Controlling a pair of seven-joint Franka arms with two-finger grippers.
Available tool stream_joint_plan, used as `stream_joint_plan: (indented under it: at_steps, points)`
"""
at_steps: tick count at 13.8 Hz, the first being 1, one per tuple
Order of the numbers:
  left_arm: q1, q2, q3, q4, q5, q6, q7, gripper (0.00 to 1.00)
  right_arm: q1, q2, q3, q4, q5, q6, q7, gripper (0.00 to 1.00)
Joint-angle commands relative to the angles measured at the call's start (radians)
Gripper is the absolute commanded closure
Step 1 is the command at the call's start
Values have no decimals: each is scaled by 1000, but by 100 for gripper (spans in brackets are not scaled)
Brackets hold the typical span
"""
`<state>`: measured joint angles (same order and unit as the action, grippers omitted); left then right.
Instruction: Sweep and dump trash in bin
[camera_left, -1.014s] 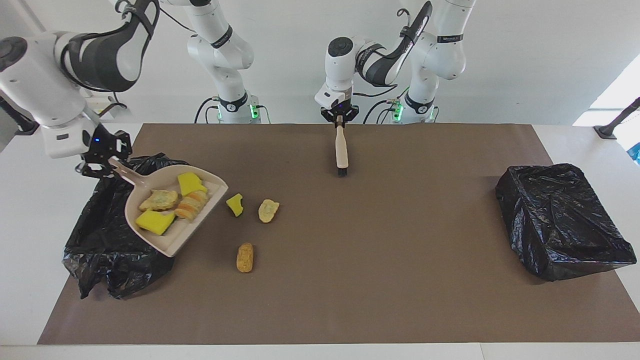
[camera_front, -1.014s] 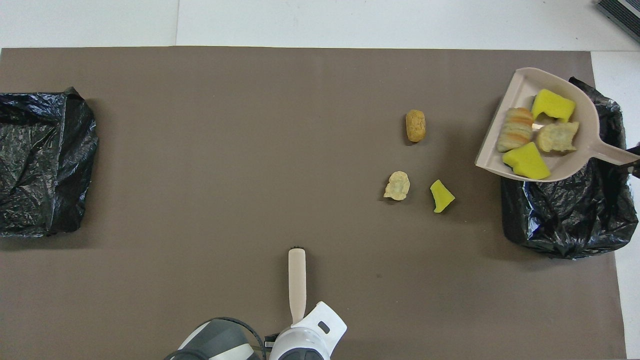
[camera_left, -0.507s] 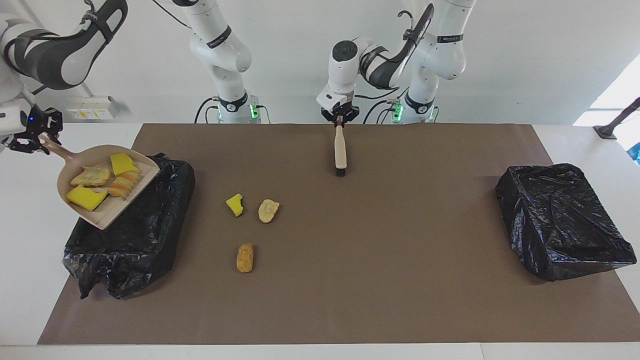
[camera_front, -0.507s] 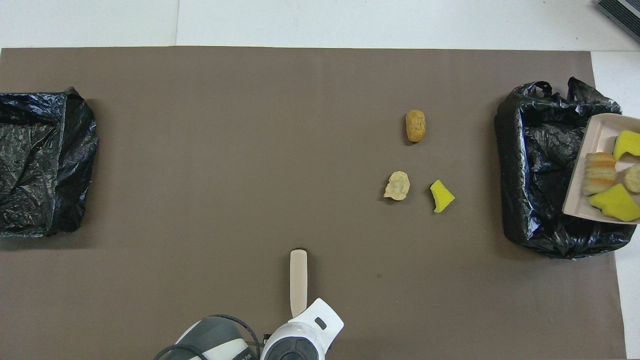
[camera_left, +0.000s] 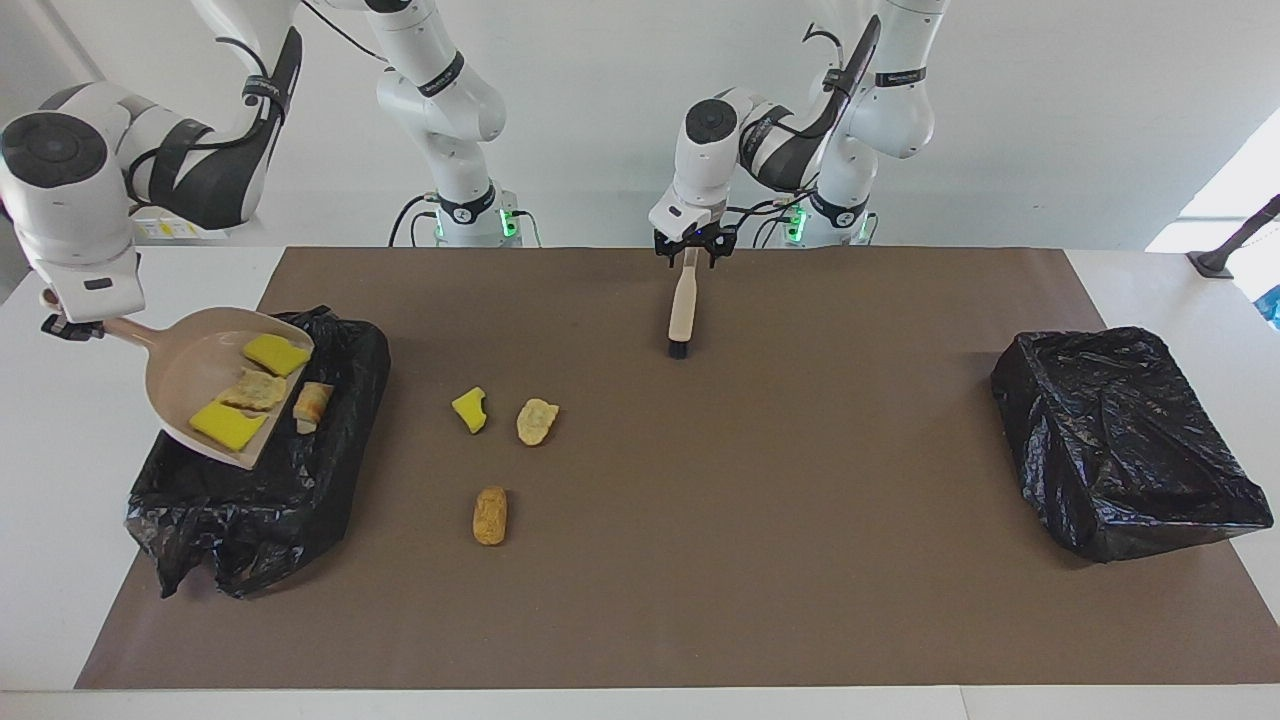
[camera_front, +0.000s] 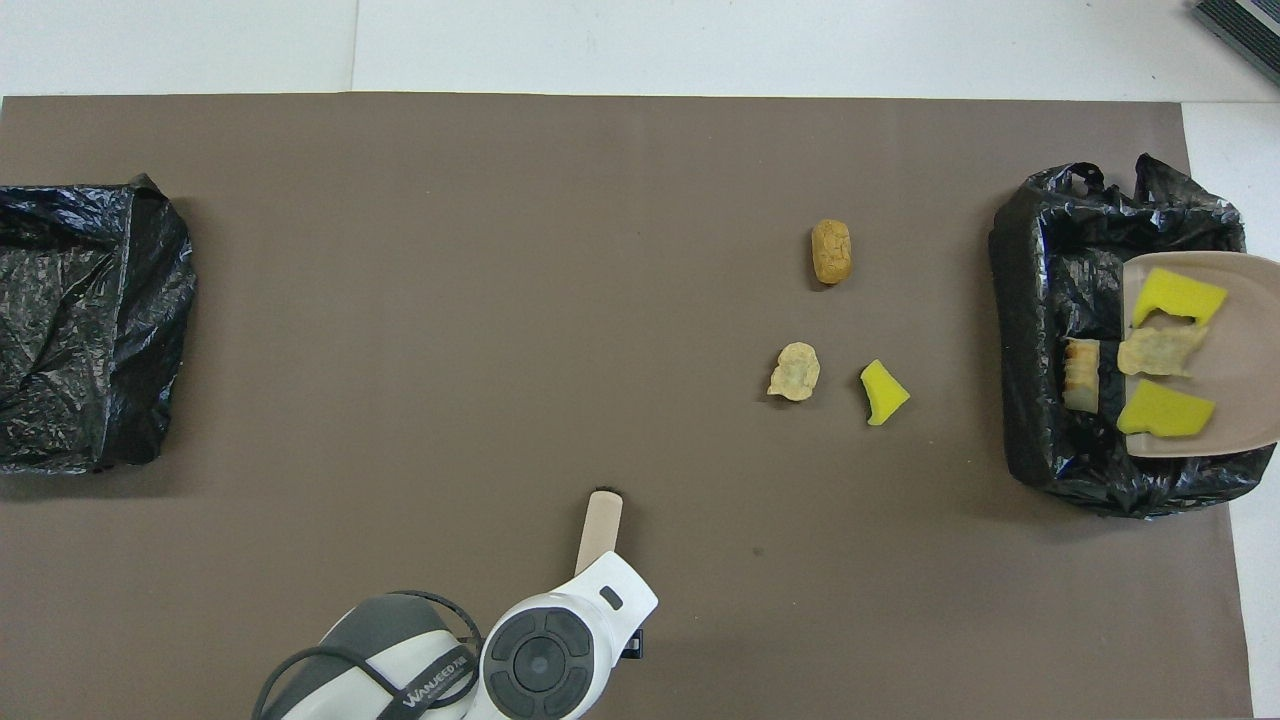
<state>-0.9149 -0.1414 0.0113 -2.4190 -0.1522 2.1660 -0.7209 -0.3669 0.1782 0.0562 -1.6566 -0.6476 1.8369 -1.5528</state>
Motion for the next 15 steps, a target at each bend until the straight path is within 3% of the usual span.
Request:
stream_joint_plan:
  at_steps: [1, 7, 9, 12, 15]
  points:
    - [108, 25, -2, 95, 86, -34, 55, 0, 11, -31, 5, -35, -69, 25, -18, 100]
    - [416, 22, 3, 415, 129, -319, 404, 0, 109, -31, 8, -14, -231, 6, -32, 100]
    - [505, 25, 3, 532, 129, -440, 528, 0, 147, -32, 8, 10, -237, -77, -24, 100]
    - [625, 19, 6, 665, 131, -531, 697, 0, 155, -42, 7, 43, -257, -102, -36, 100]
    - [683, 34, 7, 811, 149, -647, 745, 0, 155, -88, 11, 112, -230, -227, -49, 100]
